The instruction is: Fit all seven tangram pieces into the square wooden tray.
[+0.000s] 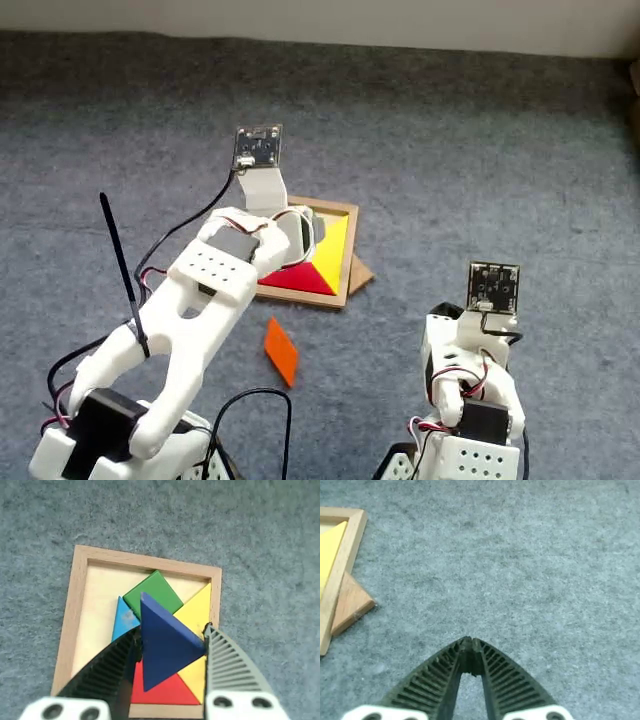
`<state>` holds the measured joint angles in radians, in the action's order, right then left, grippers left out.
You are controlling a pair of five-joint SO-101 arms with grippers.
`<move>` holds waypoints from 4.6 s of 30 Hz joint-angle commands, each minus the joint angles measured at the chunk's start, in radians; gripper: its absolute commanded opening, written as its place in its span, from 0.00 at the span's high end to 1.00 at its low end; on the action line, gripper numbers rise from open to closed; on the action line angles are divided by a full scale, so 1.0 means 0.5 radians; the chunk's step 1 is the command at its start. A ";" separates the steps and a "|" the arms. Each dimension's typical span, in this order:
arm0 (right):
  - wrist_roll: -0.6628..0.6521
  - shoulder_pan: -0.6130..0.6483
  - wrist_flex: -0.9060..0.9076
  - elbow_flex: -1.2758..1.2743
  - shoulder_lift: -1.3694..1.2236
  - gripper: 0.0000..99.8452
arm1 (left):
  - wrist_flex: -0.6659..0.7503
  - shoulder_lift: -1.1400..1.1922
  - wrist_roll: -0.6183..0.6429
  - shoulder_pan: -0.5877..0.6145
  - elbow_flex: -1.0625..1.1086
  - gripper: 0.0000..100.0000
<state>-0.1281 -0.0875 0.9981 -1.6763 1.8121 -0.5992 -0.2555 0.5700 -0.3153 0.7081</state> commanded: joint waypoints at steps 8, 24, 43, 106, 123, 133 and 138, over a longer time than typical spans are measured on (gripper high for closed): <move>0.003 -0.026 -0.008 -0.287 0.008 0.98 | 0.129 -0.075 0.859 0.186 -0.069 0.98; 0.003 -0.026 -0.008 -0.287 0.008 0.98 | -0.423 0.631 1.132 0.269 -0.916 0.99; 0.009 -0.075 0.048 -0.158 0.005 0.98 | -0.770 0.152 0.838 0.489 -0.710 0.99; 0.589 2.208 0.103 2.229 -3.254 0.83 | -0.672 0.133 0.832 1.407 -0.655 0.99; 0.577 2.199 0.094 2.401 -3.828 0.83 | -0.669 0.133 0.832 1.404 -0.658 0.99; 0.457 2.082 0.094 2.401 -3.555 0.93 | -0.669 0.133 0.832 1.404 -0.658 0.99; 0.439 1.993 0.057 2.414 -3.307 0.93 | -0.666 0.133 0.832 1.404 -0.658 0.99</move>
<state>0.1066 0.9452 1.0564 -0.5071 0.0568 -0.9490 -0.1404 0.9966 0.3767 0.4150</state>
